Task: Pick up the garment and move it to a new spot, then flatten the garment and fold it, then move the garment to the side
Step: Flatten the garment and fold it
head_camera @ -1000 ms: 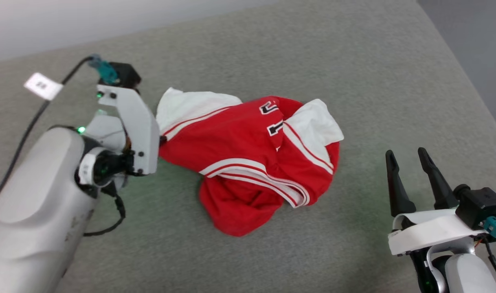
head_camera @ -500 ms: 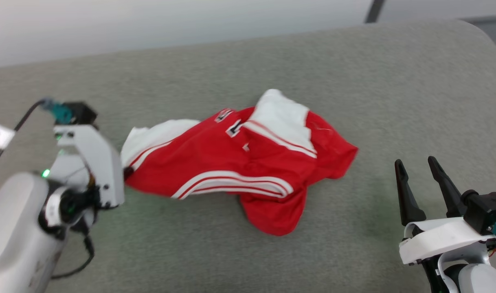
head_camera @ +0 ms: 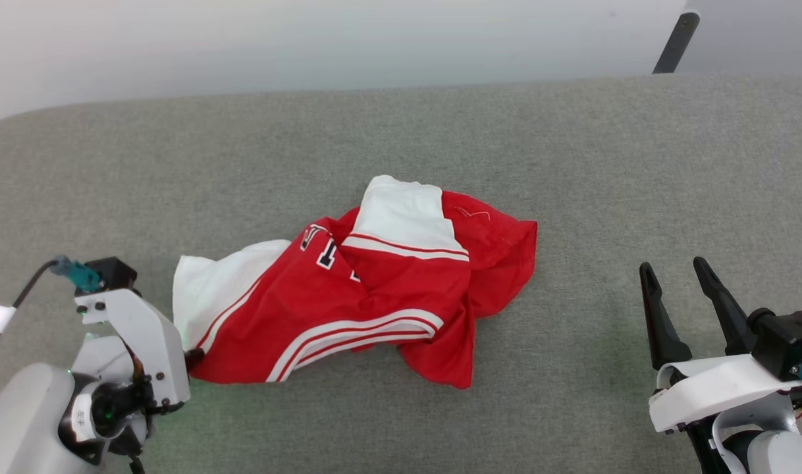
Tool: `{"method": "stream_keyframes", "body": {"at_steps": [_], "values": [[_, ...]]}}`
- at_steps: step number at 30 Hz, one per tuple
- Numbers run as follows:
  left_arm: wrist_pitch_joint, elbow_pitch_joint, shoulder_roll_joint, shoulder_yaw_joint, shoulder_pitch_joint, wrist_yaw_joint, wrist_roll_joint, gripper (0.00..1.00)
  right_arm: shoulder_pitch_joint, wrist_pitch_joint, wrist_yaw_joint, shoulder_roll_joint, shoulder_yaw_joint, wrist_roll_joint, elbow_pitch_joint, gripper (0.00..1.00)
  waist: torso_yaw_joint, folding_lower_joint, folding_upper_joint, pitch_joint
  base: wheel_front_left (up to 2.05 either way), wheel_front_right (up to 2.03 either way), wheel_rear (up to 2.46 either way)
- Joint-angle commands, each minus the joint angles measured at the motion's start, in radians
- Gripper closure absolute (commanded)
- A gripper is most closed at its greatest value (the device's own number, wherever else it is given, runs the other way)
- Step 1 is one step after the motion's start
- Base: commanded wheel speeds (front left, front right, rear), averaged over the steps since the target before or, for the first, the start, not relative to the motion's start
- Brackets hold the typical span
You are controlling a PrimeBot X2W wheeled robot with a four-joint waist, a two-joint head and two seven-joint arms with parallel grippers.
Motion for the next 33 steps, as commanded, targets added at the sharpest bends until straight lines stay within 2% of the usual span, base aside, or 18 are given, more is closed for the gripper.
{"method": "stream_keyframes", "body": {"at_steps": [1,2,3,5,6,7,14,17,20,24,28,33], "values": [[-0.008,0.008,-0.005,0.004,0.004,-0.005,-0.006,0.86,0.006,0.004,-0.001,-0.004,-0.001,0.011,-0.003,0.0,0.004,0.0,0.0,-0.004,0.0,0.0,0.0],[-0.014,0.013,-0.005,0.002,-0.001,-0.01,-0.002,0.82,0.006,0.007,-0.001,-0.006,0.0,0.013,-0.004,0.0,0.006,0.0,0.0,-0.007,0.0,0.0,0.0],[-0.021,0.015,-0.006,0.003,-0.009,-0.013,0.001,0.72,0.006,0.006,-0.001,-0.007,0.0,0.012,-0.003,0.0,0.008,0.0,0.0,-0.01,0.0,0.0,0.0],[-0.037,0.016,-0.009,0.007,-0.021,-0.021,0.005,0.31,0.007,0.009,-0.001,-0.01,0.002,0.014,-0.003,0.0,0.012,0.0,0.0,-0.019,0.0,0.0,0.0],[-0.041,0.016,-0.005,0.007,-0.024,-0.024,0.011,0.15,0.009,0.011,-0.001,-0.011,0.002,0.015,-0.002,0.0,0.014,0.0,0.0,-0.025,0.0,0.0,0.0],[-0.048,0.012,-0.001,0.007,-0.026,-0.025,0.015,0.02,0.011,0.014,-0.001,-0.011,0.002,0.016,-0.001,0.0,0.016,0.0,0.0,-0.031,0.0,0.0,0.0],[-0.101,-0.045,0.005,0.022,-0.014,-0.02,0.033,0.0,0.025,0.031,-0.001,-0.015,-0.001,0.023,-0.005,0.0,0.045,0.0,0.0,-0.065,0.0,0.0,0.0],[-0.157,-0.086,-0.015,0.036,0.011,-0.021,0.03,0.0,0.031,0.045,-0.001,-0.02,0.005,0.03,-0.004,0.0,0.06,0.0,0.0,-0.077,0.0,0.0,0.0],[-0.267,-0.12,-0.024,0.063,0.044,-0.033,0.056,0.0,0.029,0.063,-0.001,-0.026,0.018,0.039,-0.004,0.0,0.075,0.0,0.0,-0.087,0.0,0.0,0.0],[-0.478,-0.145,-0.035,0.103,0.099,-0.06,0.118,0.0,0.022,0.098,-0.001,-0.038,0.036,0.053,-0.006,0.0,0.096,0.0,0.0,-0.097,0.0,0.0,0.0],[-0.676,-0.137,-0.064,0.133,0.159,-0.077,0.165,0.0,0.006,0.139,-0.001,-0.057,0.047,0.062,-0.014,0.0,0.125,0.0,0.0,-0.099,0.0,0.0,0.0],[-0.855,-0.102,-0.093,0.127,0.208,-0.097,0.232,0.0,-0.002,0.178,-0.001,-0.082,0.048,0.075,-0.023,0.0,0.174,0.0,0.0,-0.1,0.0,0.0,0.0]]}}
